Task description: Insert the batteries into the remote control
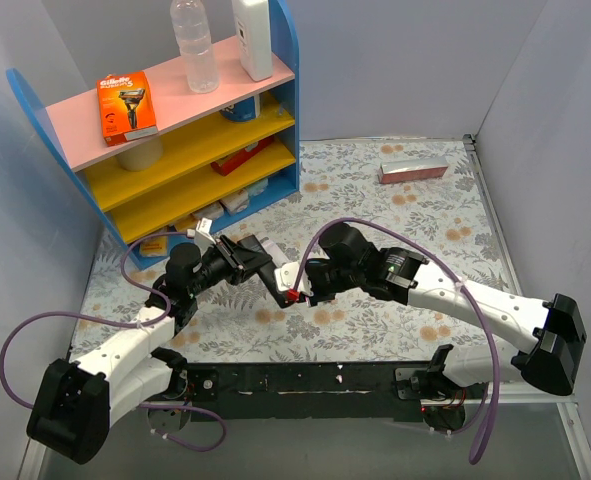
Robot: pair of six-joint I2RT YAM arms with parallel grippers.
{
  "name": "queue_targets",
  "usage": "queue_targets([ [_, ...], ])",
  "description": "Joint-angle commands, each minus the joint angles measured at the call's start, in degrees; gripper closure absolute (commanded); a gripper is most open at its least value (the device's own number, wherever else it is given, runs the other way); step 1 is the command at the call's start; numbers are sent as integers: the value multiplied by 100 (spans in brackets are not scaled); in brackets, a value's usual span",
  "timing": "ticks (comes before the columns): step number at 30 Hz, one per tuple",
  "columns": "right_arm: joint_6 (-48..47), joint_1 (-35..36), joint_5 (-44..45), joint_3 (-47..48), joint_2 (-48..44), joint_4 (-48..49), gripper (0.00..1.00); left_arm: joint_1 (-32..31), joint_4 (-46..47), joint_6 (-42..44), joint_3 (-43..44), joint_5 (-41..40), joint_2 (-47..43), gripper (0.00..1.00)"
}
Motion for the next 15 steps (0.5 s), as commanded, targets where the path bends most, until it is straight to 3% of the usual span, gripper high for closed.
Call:
queue_targets([
  [1, 14, 9, 51, 264, 32, 237, 75, 20, 117, 116, 282, 179, -5, 100],
  [15, 75, 0, 25, 299, 164, 219, 76, 29, 178, 117, 326, 293, 56, 100],
])
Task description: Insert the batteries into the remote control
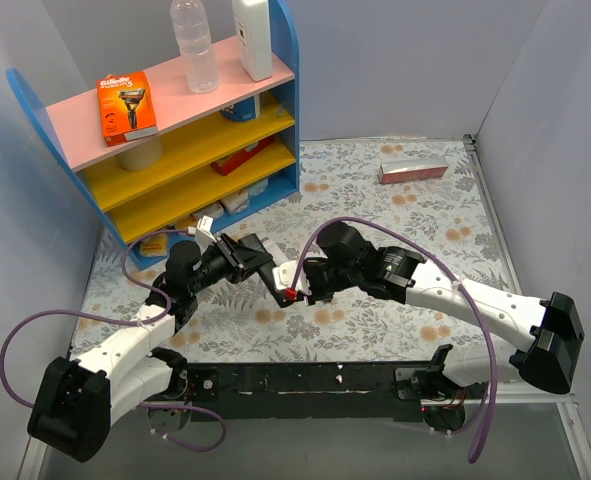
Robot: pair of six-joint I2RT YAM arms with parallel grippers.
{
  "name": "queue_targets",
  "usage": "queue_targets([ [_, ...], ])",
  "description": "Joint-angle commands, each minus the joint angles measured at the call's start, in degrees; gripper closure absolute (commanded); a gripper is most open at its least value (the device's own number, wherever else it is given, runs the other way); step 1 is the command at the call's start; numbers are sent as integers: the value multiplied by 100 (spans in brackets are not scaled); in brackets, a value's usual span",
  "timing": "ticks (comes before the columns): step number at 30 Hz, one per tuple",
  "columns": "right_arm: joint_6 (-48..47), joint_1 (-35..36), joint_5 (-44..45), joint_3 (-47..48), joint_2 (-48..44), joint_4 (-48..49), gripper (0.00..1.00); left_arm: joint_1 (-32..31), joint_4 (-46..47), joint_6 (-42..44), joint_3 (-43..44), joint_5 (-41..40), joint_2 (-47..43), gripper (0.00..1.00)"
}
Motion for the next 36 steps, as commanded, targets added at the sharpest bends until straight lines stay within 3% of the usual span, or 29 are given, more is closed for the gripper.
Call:
queue_targets([
  [1, 65, 9, -14, 257, 66, 184, 77, 16, 178, 29, 251, 160, -31, 100],
  [20, 416, 9, 284, 117, 382, 501, 83, 15, 275, -94, 296, 274, -137, 100],
  [26, 557, 9, 276, 239, 549, 466, 89, 15, 441, 38, 304, 458, -163, 100],
  [36, 1277, -17, -49, 837, 1085, -88, 85, 15, 750, 758, 436, 811, -382, 100],
])
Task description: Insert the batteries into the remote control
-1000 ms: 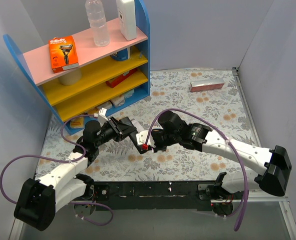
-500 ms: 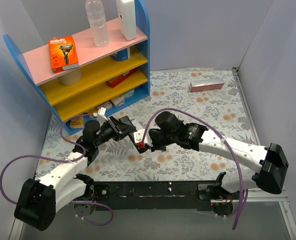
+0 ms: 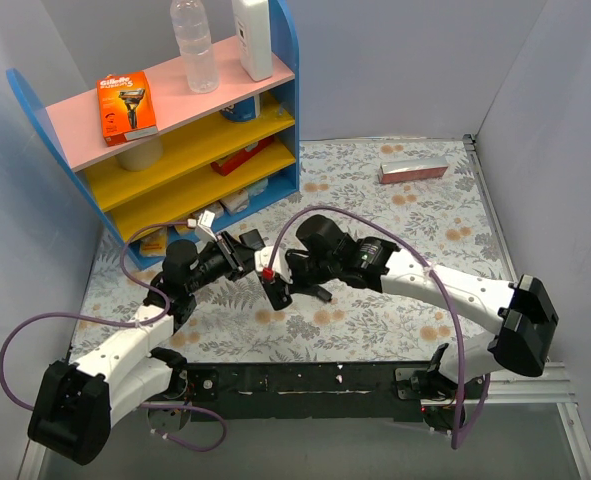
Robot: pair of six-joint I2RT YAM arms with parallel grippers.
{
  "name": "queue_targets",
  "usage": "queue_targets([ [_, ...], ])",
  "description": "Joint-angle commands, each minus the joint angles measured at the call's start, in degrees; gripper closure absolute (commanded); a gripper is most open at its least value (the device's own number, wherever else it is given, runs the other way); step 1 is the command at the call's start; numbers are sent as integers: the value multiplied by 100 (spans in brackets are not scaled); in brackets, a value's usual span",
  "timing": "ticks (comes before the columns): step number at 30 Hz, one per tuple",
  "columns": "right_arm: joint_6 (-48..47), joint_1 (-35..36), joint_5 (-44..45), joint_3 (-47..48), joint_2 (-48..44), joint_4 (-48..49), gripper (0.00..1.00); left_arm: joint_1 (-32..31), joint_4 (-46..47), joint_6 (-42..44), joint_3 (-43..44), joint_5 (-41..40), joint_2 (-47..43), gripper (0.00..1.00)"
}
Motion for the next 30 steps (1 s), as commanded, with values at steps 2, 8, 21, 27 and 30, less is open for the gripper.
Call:
queue_targets([
  [2, 565, -57, -141, 503, 279, -235, 83, -39, 371, 215, 368, 356, -385, 100],
  [8, 1198, -381, 297, 697, -37, -165, 71, -39, -614, 1128, 272, -576, -447, 100],
  [21, 3660, -2789, 1977, 926, 358, -947, 47, -30, -1054, 1525, 43, -1122, -789, 100],
  [27, 2195, -3344, 2196, 1075, 1034, -1026, 45, -30, -1159, 1630, 52, -964, -895, 100],
  [30, 912, -3379, 2513, 1093, 1386, -1044, 47, -30, -1335, 1718, 113, -920, -956, 100],
])
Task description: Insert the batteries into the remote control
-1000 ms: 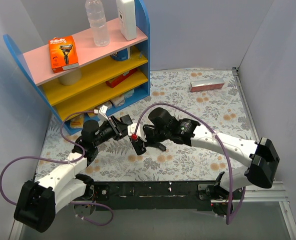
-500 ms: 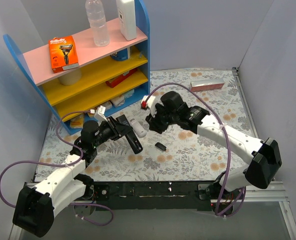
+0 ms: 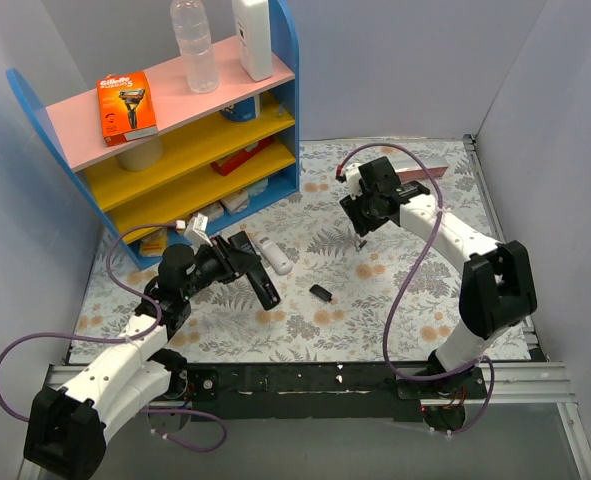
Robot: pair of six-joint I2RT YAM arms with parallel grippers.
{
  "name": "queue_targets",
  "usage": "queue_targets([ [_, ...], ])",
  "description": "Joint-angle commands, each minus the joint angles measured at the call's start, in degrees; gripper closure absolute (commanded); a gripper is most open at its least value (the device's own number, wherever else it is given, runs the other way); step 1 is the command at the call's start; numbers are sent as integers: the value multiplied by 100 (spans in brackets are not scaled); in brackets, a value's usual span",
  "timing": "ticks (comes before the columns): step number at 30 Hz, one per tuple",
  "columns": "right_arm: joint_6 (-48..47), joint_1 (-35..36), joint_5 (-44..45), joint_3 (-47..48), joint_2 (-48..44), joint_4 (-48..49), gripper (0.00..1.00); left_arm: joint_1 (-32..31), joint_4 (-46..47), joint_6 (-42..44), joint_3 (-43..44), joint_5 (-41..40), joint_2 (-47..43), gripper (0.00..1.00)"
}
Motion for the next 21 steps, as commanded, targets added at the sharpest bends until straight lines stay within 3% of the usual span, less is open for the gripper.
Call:
queue_targets([
  [1, -1909, -44, 343, 234, 387, -87, 47, -17, -259, 225, 87, 106, -200, 100],
  [6, -3790, -105, -526, 102, 598, 151, 47, -17, -585, 471, 289, 88, -236, 100],
  [10, -4380, -202, -923, 522, 941, -330, 46, -17, -796, 577, 368, 0, -297, 100],
  [21, -4839, -378, -1063, 672, 1582, -710, 47, -17, -1279, 630, 465, -175, -482, 100],
])
